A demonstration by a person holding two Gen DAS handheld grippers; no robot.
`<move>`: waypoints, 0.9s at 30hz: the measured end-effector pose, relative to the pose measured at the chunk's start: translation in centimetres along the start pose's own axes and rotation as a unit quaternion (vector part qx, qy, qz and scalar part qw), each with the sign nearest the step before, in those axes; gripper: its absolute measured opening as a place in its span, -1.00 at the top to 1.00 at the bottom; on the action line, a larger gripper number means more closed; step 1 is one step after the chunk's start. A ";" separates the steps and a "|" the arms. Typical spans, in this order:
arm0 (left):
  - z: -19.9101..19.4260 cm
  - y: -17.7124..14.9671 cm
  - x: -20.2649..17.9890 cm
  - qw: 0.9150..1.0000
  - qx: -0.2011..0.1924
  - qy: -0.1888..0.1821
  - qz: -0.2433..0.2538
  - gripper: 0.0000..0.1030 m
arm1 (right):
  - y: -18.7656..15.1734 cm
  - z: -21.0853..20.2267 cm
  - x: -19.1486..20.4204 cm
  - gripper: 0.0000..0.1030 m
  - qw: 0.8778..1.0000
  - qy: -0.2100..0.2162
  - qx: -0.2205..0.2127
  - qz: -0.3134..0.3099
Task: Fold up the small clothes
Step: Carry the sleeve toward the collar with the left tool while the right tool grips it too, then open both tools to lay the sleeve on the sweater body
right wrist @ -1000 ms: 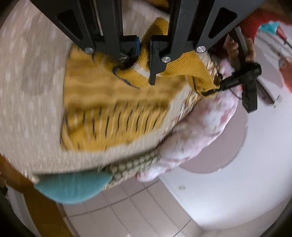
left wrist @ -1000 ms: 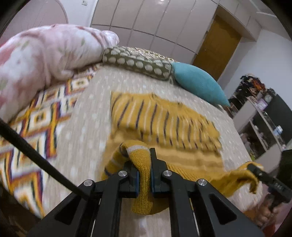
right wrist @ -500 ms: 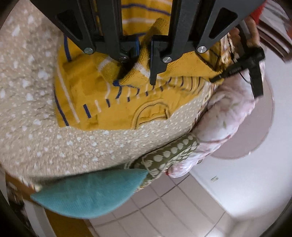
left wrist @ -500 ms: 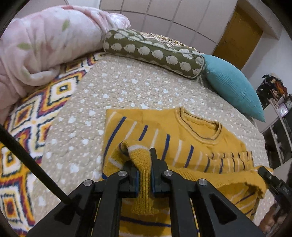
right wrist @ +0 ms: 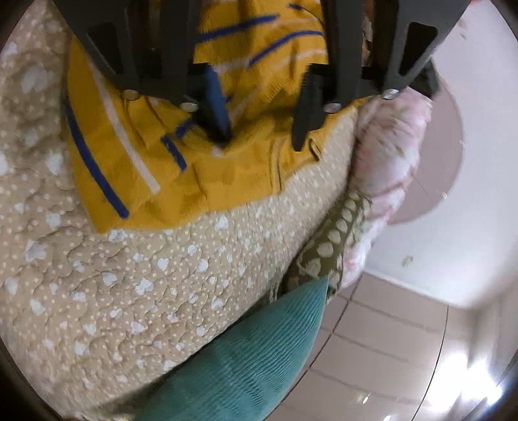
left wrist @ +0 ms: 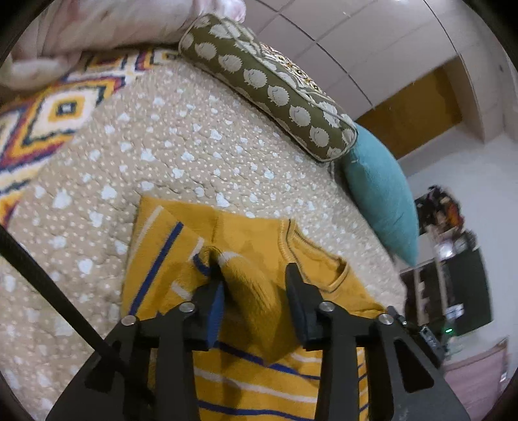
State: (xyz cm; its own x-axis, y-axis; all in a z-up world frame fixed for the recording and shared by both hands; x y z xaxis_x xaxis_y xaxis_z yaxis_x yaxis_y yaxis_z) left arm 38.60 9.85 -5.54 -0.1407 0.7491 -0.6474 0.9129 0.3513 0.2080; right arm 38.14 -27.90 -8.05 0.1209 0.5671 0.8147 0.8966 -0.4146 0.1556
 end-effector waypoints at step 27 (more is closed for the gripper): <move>-5.5 -7.7 2.6 0.983 -0.005 0.140 0.120 -0.36 | -4.3 -11.2 -3.0 -0.35 0.992 -0.111 -0.014 -0.055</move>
State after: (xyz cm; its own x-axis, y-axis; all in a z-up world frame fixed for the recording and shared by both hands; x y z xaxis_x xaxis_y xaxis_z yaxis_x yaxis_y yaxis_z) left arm 29.13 12.21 -4.84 -0.0228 0.9357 -0.3521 0.9292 0.1498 0.3379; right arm 29.15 -35.78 -4.89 0.1173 0.7515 0.6492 0.8973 -0.3603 0.2550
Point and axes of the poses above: each gripper's, at about its wrist camera, not at the fingertips, and z roughly the way its jaws point, x to its left, y to its top, the point moved 5 cm from there along z, roughly the way its jaws point, and after that the axes turned 12 degrees about x, right-handed, at the moved point
